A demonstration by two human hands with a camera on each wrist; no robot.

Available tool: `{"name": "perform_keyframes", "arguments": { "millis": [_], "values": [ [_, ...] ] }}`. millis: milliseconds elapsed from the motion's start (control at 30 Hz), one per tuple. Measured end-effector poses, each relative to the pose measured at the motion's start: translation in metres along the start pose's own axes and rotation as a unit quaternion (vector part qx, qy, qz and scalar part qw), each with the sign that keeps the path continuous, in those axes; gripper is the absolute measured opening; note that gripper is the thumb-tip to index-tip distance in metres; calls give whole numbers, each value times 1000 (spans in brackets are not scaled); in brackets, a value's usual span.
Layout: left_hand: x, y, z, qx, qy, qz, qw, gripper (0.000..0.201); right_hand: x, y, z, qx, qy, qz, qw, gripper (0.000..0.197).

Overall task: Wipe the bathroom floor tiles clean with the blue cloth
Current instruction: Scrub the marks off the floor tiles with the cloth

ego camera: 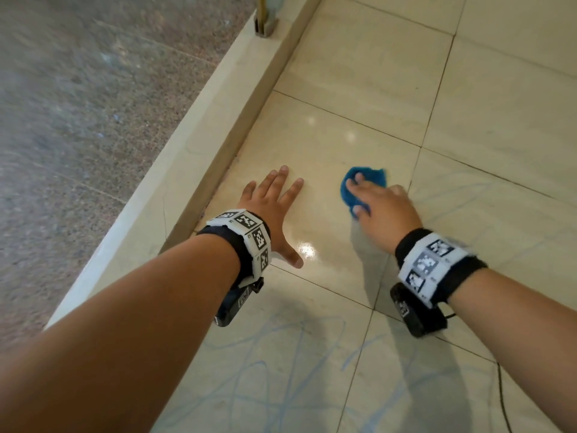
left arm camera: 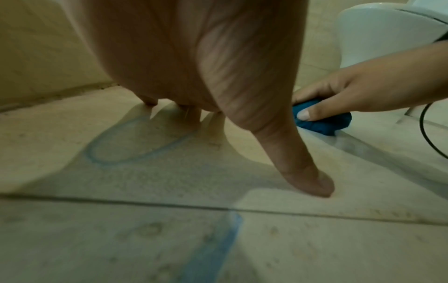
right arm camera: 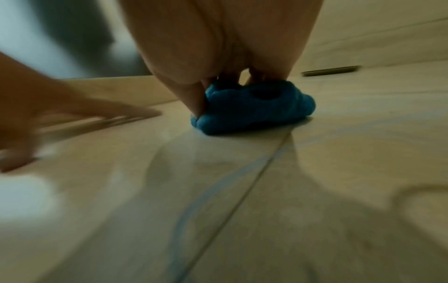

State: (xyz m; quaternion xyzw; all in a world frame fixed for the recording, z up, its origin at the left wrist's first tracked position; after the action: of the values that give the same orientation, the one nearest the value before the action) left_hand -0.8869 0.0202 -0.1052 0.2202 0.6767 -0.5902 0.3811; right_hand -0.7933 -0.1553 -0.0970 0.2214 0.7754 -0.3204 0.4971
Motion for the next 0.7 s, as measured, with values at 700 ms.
{"name": "perform_keyframes", "arguments": {
  "millis": [700],
  "values": [
    [18, -24, -42, -58, -59, -5, 997, 147, 6, 40, -63, -83, 15, -26, 996, 47]
  ]
}}
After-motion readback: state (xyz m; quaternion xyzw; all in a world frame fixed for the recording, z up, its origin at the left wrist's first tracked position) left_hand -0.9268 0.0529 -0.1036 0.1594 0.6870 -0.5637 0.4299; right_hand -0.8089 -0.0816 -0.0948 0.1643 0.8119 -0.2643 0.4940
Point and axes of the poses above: each hand's wrist, its own y-axis towards the middle knuckle, its own x-axis out of the palm, z = x × y, the point moved 4 cm from there along y, towards the middle knuckle, and after that the axes turned 9 degrees about -x, right-handed, at the moved point
